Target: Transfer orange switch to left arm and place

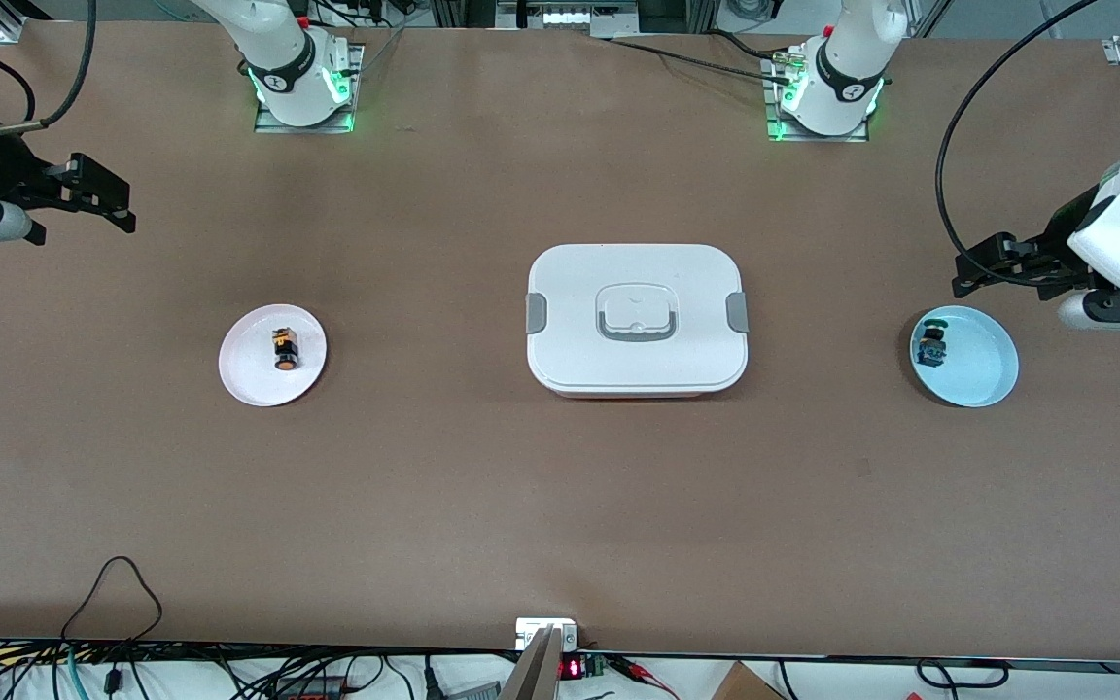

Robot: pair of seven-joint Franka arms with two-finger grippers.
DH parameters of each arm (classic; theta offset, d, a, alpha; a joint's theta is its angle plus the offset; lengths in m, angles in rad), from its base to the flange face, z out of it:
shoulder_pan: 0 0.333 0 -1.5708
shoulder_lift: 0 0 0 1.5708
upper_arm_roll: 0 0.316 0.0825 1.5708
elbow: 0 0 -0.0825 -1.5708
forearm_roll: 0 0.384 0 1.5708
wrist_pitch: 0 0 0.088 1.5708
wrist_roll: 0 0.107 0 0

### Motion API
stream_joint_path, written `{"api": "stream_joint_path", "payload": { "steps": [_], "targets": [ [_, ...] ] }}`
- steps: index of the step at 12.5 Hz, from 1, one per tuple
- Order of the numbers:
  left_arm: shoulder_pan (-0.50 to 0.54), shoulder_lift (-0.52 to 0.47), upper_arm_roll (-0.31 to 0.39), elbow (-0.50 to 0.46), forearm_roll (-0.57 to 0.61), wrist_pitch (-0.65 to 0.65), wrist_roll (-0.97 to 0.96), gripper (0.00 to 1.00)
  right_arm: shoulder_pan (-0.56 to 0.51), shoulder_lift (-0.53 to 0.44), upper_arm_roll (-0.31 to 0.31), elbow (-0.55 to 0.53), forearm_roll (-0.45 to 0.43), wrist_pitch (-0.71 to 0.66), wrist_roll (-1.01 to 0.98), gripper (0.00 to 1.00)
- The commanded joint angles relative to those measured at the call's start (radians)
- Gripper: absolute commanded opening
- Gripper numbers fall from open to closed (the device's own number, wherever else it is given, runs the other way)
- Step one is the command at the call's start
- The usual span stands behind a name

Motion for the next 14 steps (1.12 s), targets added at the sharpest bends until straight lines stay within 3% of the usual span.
{"api": "stream_joint_path", "payload": {
  "steps": [1, 7, 14],
  "targets": [
    [0.000, 0.006, 0.000, 0.016, 0.025, -0.004, 0.006, 1.00, 0.003, 0.004, -0.002, 0.020, 0.001, -0.039, -0.006, 1.00],
    [0.002, 0.013, 0.001, 0.016, 0.026, -0.004, 0.006, 1.00, 0.003, 0.001, -0.002, 0.018, -0.004, -0.055, -0.030, 1.00],
    [0.000, 0.016, 0.000, 0.017, 0.068, -0.004, 0.005, 1.00, 0.017, -0.002, 0.004, 0.011, -0.010, -0.107, -0.261, 1.00]
  ]
}}
